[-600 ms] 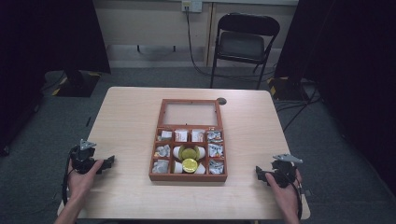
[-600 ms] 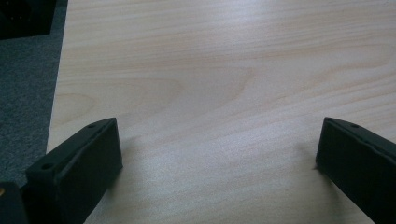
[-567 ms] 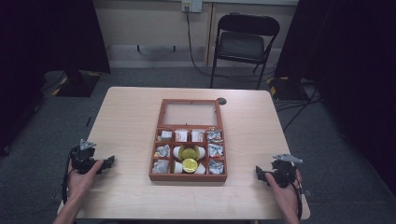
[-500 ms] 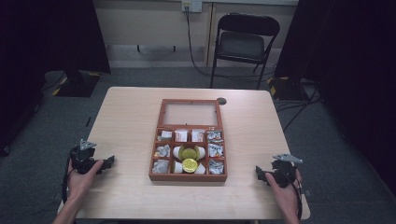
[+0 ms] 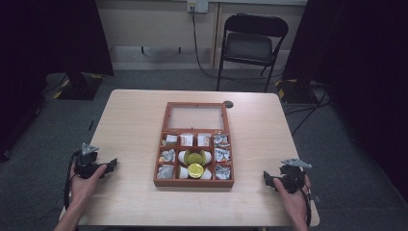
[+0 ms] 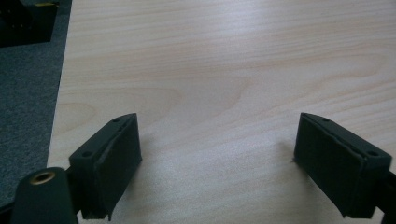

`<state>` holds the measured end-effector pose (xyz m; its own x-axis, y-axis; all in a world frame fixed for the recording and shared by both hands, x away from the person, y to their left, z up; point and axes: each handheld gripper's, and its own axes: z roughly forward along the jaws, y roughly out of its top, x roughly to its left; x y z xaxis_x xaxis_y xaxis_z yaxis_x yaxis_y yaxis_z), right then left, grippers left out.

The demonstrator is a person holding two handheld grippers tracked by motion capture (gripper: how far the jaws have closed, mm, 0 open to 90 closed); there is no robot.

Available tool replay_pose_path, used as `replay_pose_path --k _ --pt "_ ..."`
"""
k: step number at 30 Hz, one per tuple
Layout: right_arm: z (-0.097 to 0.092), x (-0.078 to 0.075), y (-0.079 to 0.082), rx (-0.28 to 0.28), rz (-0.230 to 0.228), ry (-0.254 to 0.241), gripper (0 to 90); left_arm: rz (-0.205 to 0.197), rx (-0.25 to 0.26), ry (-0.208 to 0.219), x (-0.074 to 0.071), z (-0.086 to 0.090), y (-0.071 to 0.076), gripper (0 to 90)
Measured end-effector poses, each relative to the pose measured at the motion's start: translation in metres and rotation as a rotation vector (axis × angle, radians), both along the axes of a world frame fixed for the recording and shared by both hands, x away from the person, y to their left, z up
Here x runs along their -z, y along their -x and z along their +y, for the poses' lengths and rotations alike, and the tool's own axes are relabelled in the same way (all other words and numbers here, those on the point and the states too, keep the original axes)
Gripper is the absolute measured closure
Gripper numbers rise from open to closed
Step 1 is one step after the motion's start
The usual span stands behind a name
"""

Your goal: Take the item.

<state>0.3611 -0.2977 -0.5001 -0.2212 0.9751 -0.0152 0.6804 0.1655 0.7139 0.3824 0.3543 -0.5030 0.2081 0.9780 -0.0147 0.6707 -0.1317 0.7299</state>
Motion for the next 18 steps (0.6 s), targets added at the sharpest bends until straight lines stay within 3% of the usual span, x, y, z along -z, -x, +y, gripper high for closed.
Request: replay_pose_path --k 5,18 --pt "0.000 0.000 0.000 0.000 0.000 0.000 3.1 0.018 0.023 0.009 -0.003 -0.004 0.002 16.7" --pt "0.000 0.000 0.000 0.000 0.000 0.000 3.1 -0.018 0.085 0.044 -0.014 -0.013 0.005 17.6"
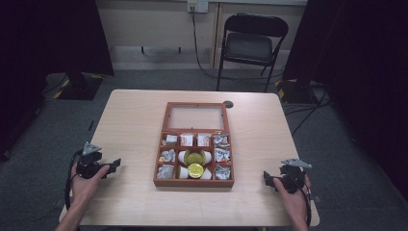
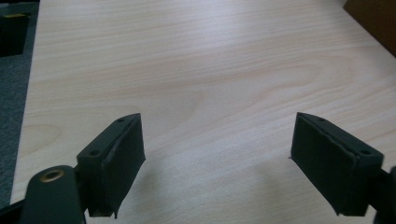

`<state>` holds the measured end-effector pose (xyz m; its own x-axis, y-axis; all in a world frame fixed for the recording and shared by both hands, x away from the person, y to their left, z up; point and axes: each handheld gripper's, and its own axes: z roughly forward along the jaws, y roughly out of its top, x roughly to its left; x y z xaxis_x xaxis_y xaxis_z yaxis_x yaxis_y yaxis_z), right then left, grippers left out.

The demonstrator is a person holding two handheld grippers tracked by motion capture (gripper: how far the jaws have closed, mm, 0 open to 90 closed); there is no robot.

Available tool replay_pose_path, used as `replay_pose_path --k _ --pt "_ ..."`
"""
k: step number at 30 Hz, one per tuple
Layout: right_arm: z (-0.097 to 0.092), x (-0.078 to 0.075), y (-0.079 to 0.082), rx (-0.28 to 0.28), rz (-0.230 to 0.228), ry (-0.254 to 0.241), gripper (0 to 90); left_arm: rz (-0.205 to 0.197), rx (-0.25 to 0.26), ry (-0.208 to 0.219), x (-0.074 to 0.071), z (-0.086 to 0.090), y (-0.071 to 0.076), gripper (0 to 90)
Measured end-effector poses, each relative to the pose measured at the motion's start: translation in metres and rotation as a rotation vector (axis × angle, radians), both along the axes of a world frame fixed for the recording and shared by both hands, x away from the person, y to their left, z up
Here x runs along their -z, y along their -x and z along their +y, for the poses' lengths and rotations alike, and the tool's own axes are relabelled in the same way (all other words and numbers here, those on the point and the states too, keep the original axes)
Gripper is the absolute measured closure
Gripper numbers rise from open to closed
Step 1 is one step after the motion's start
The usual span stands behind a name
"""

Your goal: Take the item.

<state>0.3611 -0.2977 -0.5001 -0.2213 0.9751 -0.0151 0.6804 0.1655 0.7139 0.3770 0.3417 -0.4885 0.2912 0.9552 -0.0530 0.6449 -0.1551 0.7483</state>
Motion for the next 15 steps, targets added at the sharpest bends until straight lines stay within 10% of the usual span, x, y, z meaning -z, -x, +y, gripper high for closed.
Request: replay_pose_path --k 15 --pt "0.000 0.000 0.000 0.000 0.000 0.000 3.1 -0.050 0.094 -0.001 -0.015 -0.021 0.011 20.7"
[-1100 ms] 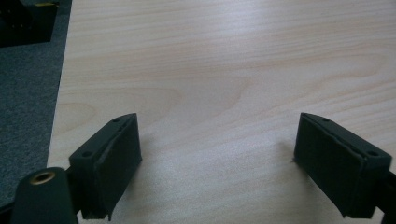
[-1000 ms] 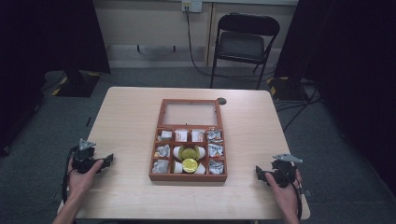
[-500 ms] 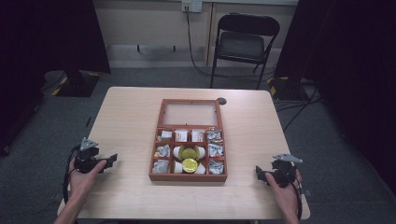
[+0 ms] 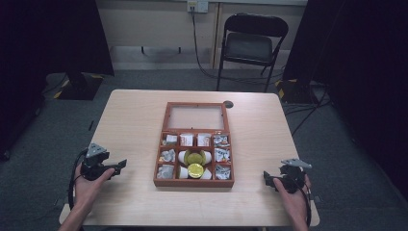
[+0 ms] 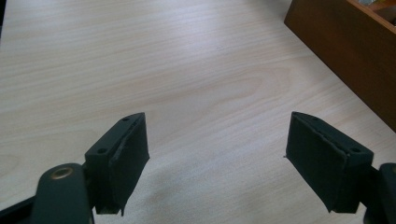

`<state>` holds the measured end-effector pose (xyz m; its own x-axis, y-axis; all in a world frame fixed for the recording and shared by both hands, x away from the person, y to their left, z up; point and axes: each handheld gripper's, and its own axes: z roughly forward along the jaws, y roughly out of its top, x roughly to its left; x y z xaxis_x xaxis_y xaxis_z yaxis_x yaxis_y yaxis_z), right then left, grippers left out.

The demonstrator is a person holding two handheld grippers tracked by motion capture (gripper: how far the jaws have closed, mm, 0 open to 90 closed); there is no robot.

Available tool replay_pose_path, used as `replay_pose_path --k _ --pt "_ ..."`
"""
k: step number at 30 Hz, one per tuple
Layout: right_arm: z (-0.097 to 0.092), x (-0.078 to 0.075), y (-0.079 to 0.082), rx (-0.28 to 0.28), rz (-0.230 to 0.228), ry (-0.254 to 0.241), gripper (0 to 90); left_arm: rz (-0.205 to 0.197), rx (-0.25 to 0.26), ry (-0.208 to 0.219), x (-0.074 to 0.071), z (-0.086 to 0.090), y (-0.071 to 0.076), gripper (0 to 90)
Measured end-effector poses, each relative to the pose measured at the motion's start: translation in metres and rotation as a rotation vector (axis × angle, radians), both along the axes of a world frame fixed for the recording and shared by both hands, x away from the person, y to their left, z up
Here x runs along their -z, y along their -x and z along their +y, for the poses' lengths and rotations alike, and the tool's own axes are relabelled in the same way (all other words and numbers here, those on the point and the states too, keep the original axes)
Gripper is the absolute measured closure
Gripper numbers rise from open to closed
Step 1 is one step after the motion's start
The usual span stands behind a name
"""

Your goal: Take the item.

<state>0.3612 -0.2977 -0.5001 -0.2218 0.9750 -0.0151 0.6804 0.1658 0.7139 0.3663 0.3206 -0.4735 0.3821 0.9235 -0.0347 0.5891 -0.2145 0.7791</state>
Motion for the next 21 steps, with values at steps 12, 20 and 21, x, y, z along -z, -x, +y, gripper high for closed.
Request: replay_pose_path --k 12,20,21 --pt "0.000 0.000 0.000 -0.003 0.000 0.001 3.2 -0.033 0.091 0.012 -0.012 -0.021 0.004 22.4" --pt "0.000 0.000 -0.001 -0.005 0.000 0.002 3.0 -0.034 0.099 0.046 -0.022 -0.030 0.002 24.6" --pt "0.000 0.000 -0.001 -0.005 0.000 0.001 3.0 -0.033 0.111 0.041 -0.023 -0.033 0.001 24.6"
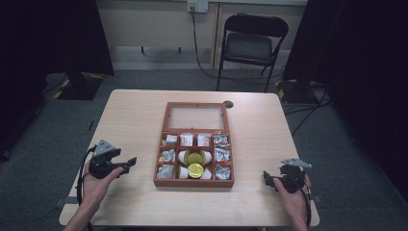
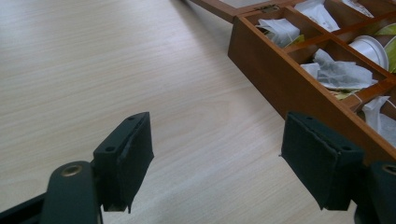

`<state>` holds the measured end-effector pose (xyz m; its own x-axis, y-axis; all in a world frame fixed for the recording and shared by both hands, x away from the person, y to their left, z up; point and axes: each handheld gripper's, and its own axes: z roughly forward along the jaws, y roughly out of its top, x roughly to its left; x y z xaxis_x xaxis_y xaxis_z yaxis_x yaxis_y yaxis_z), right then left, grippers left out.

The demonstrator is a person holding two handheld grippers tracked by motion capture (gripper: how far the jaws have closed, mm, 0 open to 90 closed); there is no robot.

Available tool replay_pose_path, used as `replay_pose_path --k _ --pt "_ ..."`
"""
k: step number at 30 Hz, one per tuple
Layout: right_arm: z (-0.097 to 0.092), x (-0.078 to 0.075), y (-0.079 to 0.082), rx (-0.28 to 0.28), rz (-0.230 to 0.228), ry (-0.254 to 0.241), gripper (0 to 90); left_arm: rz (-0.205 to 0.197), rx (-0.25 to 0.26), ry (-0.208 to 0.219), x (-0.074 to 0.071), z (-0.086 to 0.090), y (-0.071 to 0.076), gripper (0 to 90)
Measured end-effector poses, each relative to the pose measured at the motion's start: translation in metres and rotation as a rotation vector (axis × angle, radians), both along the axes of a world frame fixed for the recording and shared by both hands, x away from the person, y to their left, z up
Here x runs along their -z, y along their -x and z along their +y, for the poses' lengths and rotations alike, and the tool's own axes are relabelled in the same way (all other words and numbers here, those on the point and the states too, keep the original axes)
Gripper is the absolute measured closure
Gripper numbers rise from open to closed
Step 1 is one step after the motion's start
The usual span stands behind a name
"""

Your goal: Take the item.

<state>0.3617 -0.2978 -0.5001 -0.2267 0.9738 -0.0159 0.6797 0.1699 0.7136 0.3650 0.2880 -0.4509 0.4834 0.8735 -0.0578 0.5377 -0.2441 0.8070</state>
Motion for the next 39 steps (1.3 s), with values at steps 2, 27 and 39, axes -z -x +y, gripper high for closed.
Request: replay_pose_path --k 2,27,39 --pt "0.000 0.000 0.000 -0.002 0.000 0.001 3.0 -0.001 0.023 0.003 -0.003 -0.005 -0.001 24.6" --pt "0.000 0.000 0.000 -0.002 0.000 0.001 3.0 -0.034 0.241 0.001 -0.027 -0.065 -0.012 24.9" --pt "0.000 0.000 0.000 -0.002 0.000 0.000 3.0 -0.042 0.293 -0.012 -0.032 -0.088 -0.021 23.0"
